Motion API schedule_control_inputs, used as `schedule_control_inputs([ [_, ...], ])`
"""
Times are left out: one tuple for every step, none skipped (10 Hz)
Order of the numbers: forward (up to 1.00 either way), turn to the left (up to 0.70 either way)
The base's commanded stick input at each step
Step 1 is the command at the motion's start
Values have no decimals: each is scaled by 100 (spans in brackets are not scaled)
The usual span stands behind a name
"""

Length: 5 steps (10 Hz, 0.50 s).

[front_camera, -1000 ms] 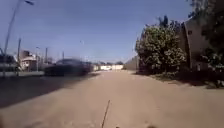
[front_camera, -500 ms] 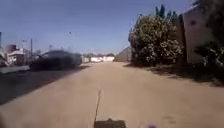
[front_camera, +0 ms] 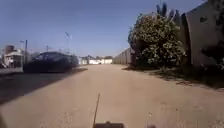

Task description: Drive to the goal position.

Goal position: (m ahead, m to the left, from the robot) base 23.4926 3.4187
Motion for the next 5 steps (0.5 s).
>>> schedule_control_inputs([
  [100, 0],
  [100, 0],
  [100, 0],
  [100, 0],
  [100, 27],
])
